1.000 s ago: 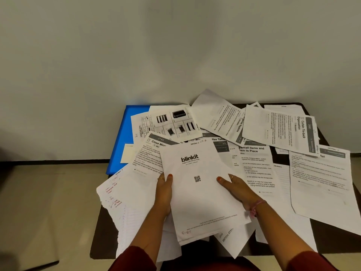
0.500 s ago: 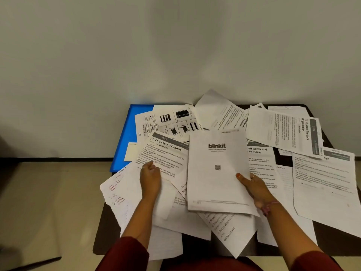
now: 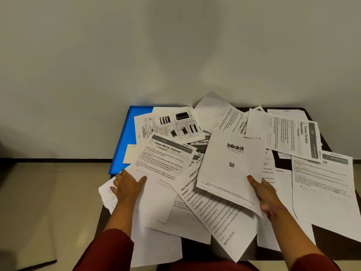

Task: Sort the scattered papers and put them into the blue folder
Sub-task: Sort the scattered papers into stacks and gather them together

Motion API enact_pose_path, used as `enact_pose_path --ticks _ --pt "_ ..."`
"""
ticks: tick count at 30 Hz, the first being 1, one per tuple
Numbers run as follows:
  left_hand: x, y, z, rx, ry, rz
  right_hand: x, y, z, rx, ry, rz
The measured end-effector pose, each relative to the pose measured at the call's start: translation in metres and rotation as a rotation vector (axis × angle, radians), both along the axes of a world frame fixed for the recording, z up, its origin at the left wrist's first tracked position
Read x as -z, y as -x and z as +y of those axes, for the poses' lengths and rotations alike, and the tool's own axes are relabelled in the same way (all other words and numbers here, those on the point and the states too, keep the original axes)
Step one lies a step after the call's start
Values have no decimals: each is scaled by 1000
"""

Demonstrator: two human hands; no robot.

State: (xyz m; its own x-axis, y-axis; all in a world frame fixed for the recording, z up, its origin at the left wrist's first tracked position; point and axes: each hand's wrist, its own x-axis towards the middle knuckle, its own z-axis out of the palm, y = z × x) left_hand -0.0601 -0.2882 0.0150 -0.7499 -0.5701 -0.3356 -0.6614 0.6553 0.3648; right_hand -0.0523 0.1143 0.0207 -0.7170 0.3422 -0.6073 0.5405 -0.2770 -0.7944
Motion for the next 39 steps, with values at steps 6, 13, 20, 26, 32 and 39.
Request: enact_pose_path --ticks 6,13,20,26,32,39 --pt "-7 5 -3 -59 -49 -2 -4 1 6 37 18 11" --pt "-17 16 -13 14 -99 78 -4 2 19 130 -5 61" --pt "-62 23 0 128 -37 348 -4 -1 25 180 17 68" --pt "-113 31 16 150 -15 652 -7 -2 23 172 39 65" --pt "-123 37 30 0 -282 710 -2 -3 32 144 71 97" --pt "-72 15 66 -165 -699 484 -4 -6 39 109 131 116"
